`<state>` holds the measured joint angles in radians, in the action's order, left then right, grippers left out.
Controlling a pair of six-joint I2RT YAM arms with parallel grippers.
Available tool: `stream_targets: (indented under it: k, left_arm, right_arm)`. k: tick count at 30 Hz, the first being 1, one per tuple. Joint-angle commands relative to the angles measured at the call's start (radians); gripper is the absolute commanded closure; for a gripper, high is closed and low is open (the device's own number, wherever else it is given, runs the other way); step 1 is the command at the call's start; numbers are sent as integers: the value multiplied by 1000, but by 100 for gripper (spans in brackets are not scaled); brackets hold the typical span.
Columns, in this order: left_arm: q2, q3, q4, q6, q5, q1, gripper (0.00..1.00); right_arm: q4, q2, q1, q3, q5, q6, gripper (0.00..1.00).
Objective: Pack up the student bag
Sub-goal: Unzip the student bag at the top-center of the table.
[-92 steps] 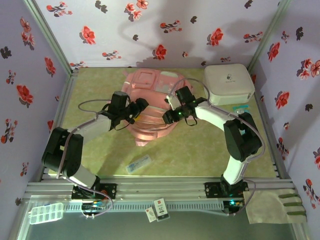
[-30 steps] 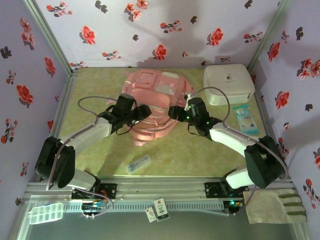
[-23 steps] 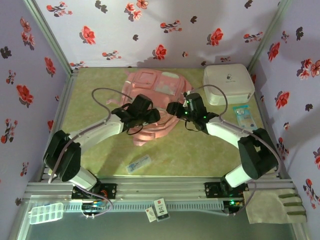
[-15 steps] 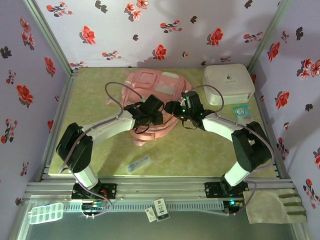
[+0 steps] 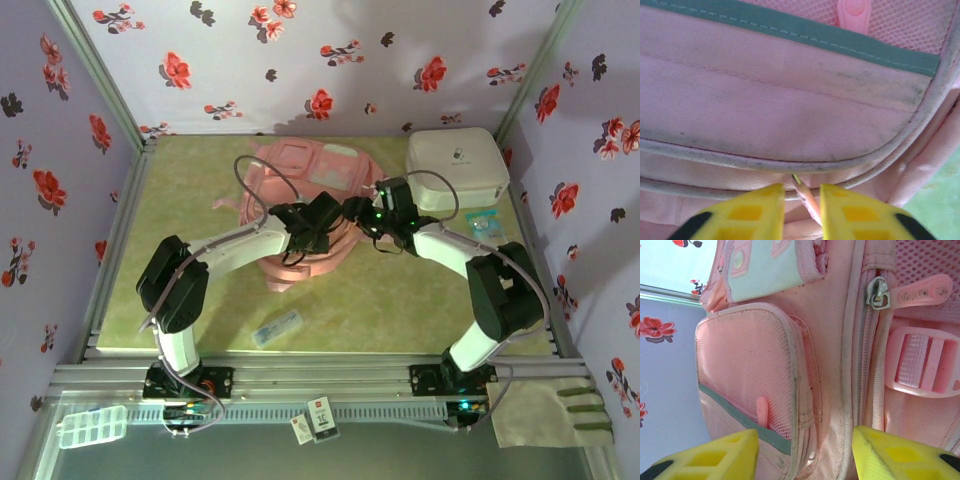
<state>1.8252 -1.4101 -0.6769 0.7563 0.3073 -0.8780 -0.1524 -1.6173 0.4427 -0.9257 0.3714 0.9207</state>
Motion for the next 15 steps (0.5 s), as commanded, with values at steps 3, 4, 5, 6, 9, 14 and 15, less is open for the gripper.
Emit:
stream_targets:
  k: [3, 4, 5, 6, 9, 14, 15]
  left_arm:
    - [31, -9, -38, -13, 44, -9, 84]
    - [31, -5, -30, -23, 45, -9, 85]
    - [30, -2, -22, -31, 45, -7, 85]
    - [29, 1, -16, -37, 46, -6, 85]
    - [35, -1, 2, -61, 45, -4, 85]
    - [39, 2, 13, -74, 35, 2, 92]
    - [41, 0, 10, -70, 28, 5, 98]
  right_arm:
    - [-5, 42, -4, 21, 4, 22, 48]
    - [0, 51, -4, 23, -3, 18, 48]
    - [7, 59, -4, 25, -8, 15, 48]
    - [20, 67, -5, 25, -17, 8, 48]
    - [47, 86, -5, 26, -30, 2, 48]
    - [56, 108, -4, 30, -43, 25, 47]
    - [56, 107, -4, 30, -41, 31, 47]
